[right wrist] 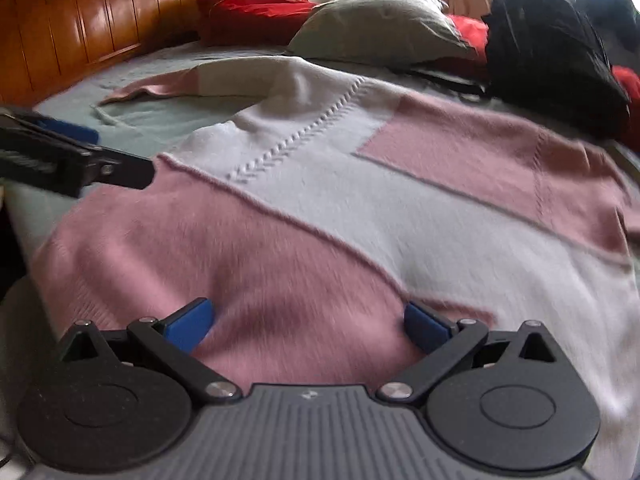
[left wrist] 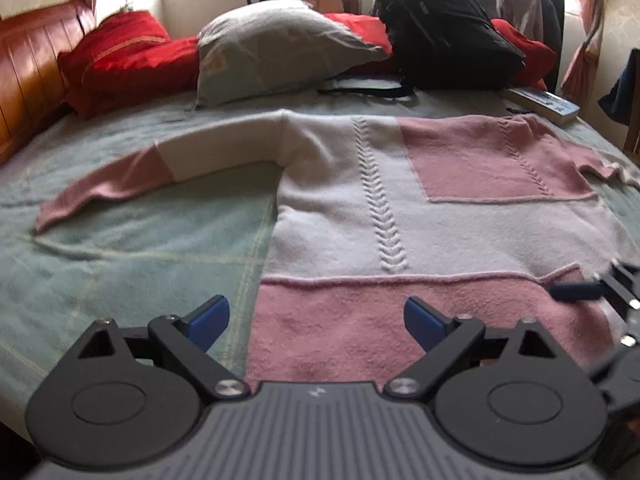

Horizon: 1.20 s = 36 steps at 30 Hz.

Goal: Fold clothes

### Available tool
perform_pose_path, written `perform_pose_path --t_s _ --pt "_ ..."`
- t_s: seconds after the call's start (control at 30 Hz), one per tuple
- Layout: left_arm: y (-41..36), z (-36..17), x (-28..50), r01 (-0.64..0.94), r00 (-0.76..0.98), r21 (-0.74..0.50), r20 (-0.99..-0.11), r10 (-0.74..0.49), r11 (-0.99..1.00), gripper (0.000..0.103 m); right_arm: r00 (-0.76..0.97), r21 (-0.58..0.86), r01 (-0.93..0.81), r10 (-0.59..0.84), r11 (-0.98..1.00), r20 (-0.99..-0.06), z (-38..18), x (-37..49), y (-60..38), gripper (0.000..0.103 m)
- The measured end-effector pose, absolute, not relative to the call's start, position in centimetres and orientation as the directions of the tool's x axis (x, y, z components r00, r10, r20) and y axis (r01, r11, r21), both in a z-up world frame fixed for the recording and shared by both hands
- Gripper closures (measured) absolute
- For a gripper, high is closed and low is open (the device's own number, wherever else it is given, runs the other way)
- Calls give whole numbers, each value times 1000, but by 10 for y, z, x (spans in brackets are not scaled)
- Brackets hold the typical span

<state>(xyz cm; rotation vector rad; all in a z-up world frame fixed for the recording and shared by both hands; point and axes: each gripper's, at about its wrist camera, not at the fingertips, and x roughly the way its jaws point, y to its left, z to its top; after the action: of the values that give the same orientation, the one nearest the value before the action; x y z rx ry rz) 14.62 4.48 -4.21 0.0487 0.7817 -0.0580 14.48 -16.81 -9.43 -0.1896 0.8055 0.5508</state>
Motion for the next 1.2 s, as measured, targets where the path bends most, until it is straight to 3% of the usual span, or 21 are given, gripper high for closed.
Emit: perform_pose_path --t_s 0.23,0.43,0.73,0.93,1.2 --pt "24 -44 154 156 704 -20 -699 -126 988 9 489 94 -589 446 803 -750 -80 135 -197 0" --pt "6 -47 169 201 701 -14 -697 -154 979 9 519 162 -523 463 837 -718 -57 159 -234 0" --pt "-2 -83 186 218 646 -55 -740 -186 974 4 429 444 -363 570 819 -701 -88 213 -292 0" --pt "-4 -73 195 226 641 -50 -744 -187 973 4 400 470 -380 600 797 -693 -82 220 -296 0" --pt "-3 -53 244 318 589 -115 -754 -291 941 4 421 429 -402 579 809 -698 -60 256 -299 0"
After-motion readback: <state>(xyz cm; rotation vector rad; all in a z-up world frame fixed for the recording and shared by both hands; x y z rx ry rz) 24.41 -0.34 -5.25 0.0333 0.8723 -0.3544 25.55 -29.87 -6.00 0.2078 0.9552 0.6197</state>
